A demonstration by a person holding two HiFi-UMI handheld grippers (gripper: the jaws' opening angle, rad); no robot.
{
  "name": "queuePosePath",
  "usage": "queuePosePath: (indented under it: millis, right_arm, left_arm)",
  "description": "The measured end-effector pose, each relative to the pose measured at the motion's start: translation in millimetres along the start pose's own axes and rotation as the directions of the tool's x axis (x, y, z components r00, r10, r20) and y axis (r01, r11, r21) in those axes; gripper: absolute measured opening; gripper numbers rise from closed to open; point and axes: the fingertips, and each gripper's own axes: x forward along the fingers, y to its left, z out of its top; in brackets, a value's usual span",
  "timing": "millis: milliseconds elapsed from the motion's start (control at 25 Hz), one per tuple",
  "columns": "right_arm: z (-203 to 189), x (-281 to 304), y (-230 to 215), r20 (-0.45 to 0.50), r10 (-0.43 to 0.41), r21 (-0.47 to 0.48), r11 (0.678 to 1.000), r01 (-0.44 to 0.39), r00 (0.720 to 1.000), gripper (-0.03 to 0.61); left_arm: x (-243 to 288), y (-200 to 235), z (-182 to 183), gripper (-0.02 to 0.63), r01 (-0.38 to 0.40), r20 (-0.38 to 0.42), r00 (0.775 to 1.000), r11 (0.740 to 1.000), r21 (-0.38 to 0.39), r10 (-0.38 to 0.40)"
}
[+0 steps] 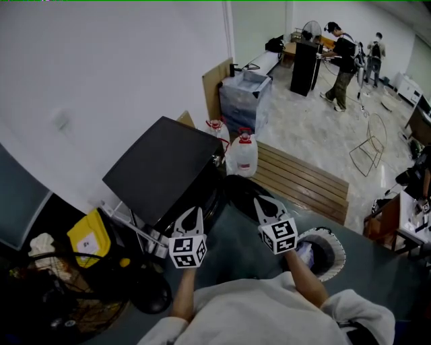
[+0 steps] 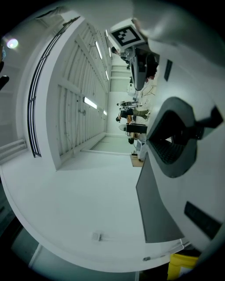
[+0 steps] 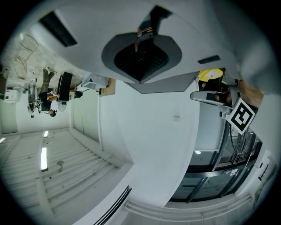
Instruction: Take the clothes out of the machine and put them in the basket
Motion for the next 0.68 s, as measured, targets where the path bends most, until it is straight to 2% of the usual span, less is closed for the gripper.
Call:
queuePosePath:
  millis: [680]
  right_arm:
    - [2.7, 5.6, 8.4, -0.009, 0.012, -0.004, 1.000, -0.012, 1.000, 0.021]
  left_arm:
    - [1.3, 1.4, -0.3, 0.017, 0.010, -0.009, 1.000, 1.000, -0.003, -0.010]
